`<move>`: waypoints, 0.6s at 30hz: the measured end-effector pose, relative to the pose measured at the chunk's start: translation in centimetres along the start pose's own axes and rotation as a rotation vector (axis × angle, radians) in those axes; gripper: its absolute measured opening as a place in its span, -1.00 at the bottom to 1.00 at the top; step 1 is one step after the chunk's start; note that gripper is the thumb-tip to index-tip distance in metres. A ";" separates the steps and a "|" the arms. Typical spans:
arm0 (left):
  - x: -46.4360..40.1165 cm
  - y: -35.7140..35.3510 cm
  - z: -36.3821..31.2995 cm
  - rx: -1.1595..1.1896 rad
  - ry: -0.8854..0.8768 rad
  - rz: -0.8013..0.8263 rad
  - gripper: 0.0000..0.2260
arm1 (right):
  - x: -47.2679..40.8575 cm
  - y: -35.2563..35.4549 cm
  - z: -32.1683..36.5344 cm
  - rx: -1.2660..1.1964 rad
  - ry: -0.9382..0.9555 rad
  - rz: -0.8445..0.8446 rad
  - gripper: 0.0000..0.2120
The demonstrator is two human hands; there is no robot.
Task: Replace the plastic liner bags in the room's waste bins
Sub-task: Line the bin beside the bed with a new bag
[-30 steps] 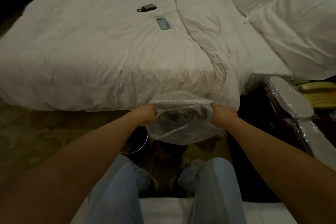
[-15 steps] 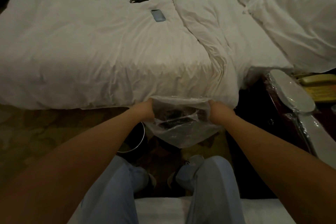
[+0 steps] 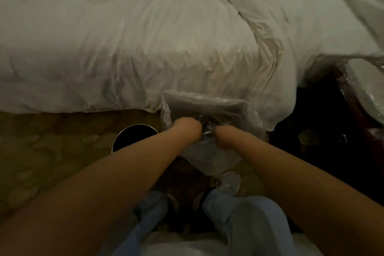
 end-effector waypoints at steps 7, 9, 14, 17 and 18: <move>-12.2 -6.4 -1.7 0.063 0.096 0.152 -0.51 | -12.2 -6.4 -6.0 -0.151 -0.173 0.019 -0.22; -15.3 -9.1 -2.8 0.090 0.075 0.173 -0.52 | -15.1 -8.3 -6.9 -0.060 -0.151 -0.017 -0.21; -20.5 -13.4 -4.5 0.025 0.075 0.190 -0.57 | -19.6 -12.2 -8.4 -0.017 -0.144 0.024 -0.68; -22.4 -13.8 -5.4 0.077 0.033 0.103 -0.67 | -21.2 -13.7 -10.0 -0.104 -0.182 -0.044 -0.67; -22.8 -14.1 -5.4 0.102 0.035 0.105 -0.66 | -21.7 -14.4 -10.4 -0.173 -0.187 -0.061 -0.64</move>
Point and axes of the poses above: each hand's wrist, its own x-axis away from the middle knuckle, its own y-axis out of the back of the hand, z = x × y, the point moved 10 cm from there along -x, towards the middle knuckle, and after that the axes turned 13 degrees about y, right-handed, at the moved point
